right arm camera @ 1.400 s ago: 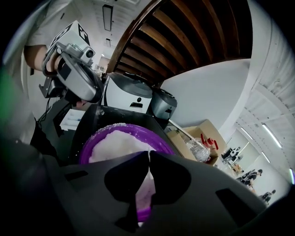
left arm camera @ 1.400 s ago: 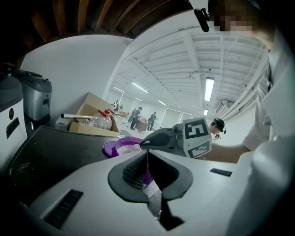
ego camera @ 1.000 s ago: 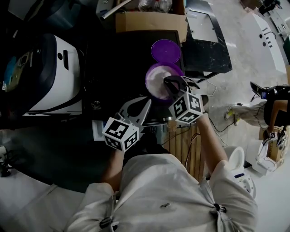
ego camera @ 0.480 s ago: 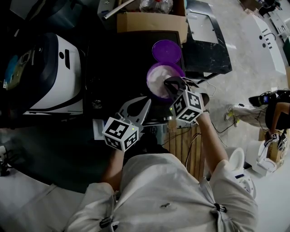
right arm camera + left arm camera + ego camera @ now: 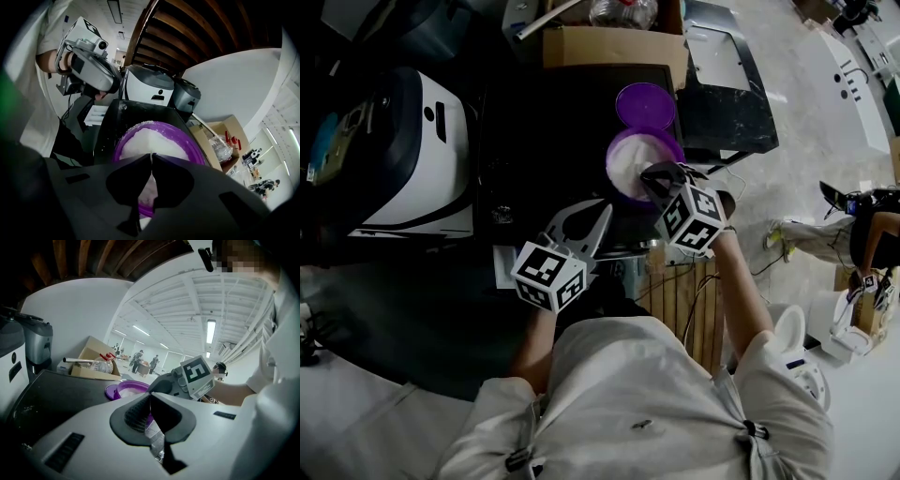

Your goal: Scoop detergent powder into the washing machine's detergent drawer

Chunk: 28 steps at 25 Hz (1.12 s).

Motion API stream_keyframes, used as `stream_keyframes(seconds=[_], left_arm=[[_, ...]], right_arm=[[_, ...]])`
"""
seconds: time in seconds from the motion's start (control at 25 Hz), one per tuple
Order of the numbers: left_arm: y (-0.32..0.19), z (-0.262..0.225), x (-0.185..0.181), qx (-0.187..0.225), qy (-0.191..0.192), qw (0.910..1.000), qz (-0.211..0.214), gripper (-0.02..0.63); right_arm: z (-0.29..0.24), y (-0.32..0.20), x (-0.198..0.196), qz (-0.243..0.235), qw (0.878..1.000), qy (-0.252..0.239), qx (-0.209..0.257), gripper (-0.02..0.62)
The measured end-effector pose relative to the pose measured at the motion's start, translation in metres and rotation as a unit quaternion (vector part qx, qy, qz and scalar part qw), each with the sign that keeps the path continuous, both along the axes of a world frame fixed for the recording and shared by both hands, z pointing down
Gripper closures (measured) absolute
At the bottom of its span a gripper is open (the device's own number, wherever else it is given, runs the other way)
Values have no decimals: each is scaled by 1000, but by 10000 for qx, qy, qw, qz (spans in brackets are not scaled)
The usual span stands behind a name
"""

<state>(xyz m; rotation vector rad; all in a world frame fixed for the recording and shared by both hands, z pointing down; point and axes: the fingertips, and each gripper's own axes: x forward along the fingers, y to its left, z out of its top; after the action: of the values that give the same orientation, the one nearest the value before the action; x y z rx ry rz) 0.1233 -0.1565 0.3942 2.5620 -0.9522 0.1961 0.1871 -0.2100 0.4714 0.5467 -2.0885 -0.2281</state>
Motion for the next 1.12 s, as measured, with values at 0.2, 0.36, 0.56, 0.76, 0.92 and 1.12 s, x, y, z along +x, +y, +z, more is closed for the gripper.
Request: stream_keyframes(seconds=[0.2,0.36,0.56,0.76,0.92,1.12], left_arm=[[2,-1,-4,13,9,10000,5,586],[4,-2,-5,29,19,10000,28,586],[6,-5,-4,68,31,9999,66,586],[8,-7,-7,97,19,9999,75,586],[9,-8,-8,115,23,9999,69,586],[9,-11,-7,151,20,9999,69,586]], right_arm=[[-1,7,-1,74,9997,-120,-211,583],[-3,11,-2,170,9986,-284,-402,583],[-5,16,-3,174,9979,-312,-535,583],[-11,20,-4,336,9952,-581,-714,583],[-16,24,-4,460,9913,-890,-854,583],[-23,25,-4,719,9803,-1505,-1057,583]])
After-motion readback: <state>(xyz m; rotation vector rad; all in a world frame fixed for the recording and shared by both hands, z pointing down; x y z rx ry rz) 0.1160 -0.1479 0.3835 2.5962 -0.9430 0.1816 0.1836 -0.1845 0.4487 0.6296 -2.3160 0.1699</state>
